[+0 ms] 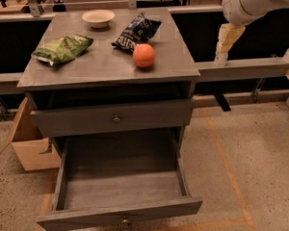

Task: Place blue chip bag into middle drawer

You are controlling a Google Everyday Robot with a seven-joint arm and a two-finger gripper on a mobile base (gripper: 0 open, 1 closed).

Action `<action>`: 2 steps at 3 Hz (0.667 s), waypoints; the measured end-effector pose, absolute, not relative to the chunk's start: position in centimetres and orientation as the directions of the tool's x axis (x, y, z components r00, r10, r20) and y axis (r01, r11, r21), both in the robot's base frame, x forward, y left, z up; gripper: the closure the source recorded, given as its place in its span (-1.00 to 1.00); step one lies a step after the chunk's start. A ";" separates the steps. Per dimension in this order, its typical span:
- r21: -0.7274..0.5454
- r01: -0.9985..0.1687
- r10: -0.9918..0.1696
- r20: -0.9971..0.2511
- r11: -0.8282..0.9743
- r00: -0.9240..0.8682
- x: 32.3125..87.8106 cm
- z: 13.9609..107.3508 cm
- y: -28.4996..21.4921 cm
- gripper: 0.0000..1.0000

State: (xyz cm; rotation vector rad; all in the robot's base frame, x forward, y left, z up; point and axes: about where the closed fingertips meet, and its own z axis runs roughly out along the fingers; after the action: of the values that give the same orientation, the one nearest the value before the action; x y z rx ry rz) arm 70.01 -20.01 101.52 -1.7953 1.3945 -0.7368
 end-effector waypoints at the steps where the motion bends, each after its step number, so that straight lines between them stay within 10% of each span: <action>1: -0.824 -0.548 -0.969 0.002 -0.141 0.246 70.0 101.5 -20.0 -1.00; 2: -0.829 -0.533 -0.967 0.037 -0.171 0.252 70.9 100.7 -20.2 -1.00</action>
Offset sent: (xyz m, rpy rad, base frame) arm 0.0209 -0.0069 -0.0189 -0.0783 -0.0458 0.0123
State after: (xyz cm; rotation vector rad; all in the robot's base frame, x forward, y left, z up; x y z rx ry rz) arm 70.86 -20.19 100.66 -1.8131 1.3725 -0.7727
